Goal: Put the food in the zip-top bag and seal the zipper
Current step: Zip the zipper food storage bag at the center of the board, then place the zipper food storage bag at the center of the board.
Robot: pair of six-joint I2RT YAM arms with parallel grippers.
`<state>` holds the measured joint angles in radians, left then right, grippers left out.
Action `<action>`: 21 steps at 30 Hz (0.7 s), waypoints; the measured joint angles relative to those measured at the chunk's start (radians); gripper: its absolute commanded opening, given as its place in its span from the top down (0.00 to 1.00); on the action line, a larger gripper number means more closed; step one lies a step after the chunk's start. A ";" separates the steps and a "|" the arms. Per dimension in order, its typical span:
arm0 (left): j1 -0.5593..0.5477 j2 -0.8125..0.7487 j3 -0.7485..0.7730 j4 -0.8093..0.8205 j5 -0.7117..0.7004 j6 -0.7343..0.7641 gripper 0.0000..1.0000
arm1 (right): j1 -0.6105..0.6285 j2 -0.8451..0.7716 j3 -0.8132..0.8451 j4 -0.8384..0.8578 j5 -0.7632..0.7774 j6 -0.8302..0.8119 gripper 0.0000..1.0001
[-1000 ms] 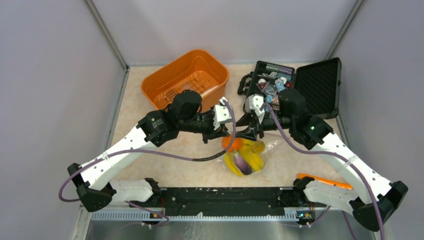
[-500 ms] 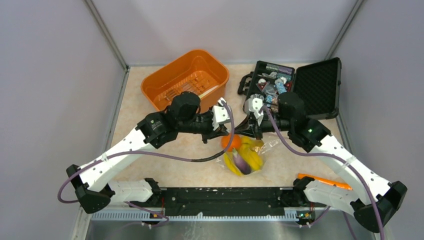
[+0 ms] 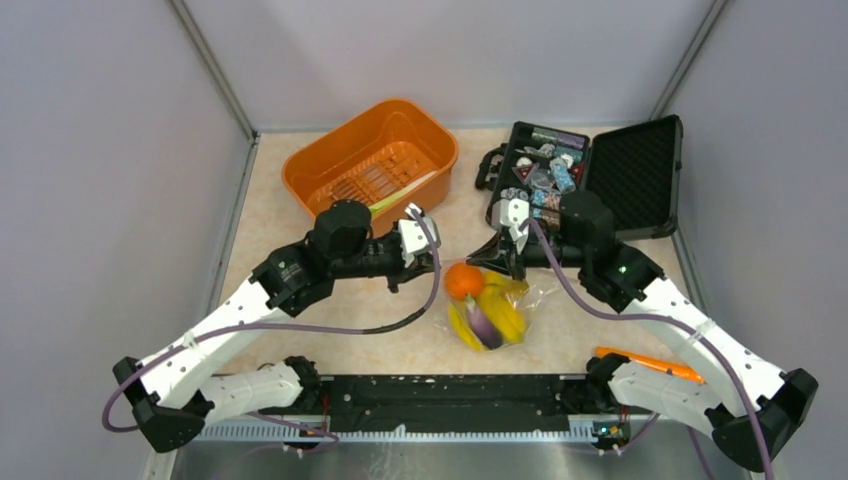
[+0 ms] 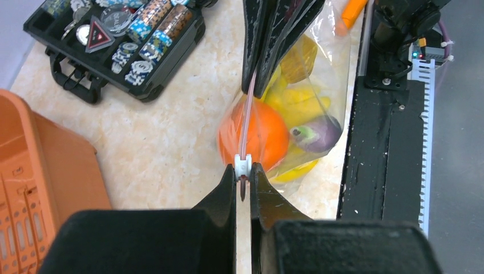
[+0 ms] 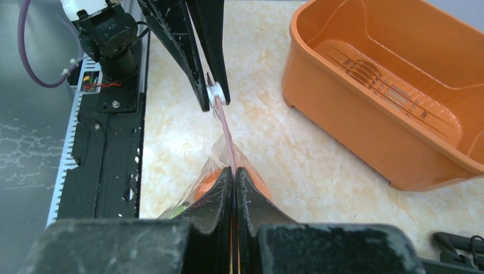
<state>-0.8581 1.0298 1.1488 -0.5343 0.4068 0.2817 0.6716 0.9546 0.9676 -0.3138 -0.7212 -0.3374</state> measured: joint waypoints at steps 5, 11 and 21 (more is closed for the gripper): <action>0.031 -0.055 -0.043 0.006 0.001 -0.019 1.00 | 0.002 0.000 -0.021 0.035 0.000 0.008 1.00; 0.051 -0.080 -0.065 0.008 -0.002 -0.037 0.43 | 0.005 0.000 -0.039 0.064 0.002 0.026 1.00; 0.067 -0.127 -0.154 0.098 -0.092 -0.133 0.01 | 0.001 0.001 -0.104 0.147 0.062 0.068 1.00</action>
<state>-0.7914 0.9028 0.9943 -0.4366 0.3153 0.1486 0.6724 0.9554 0.8635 -0.1665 -0.6594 -0.2699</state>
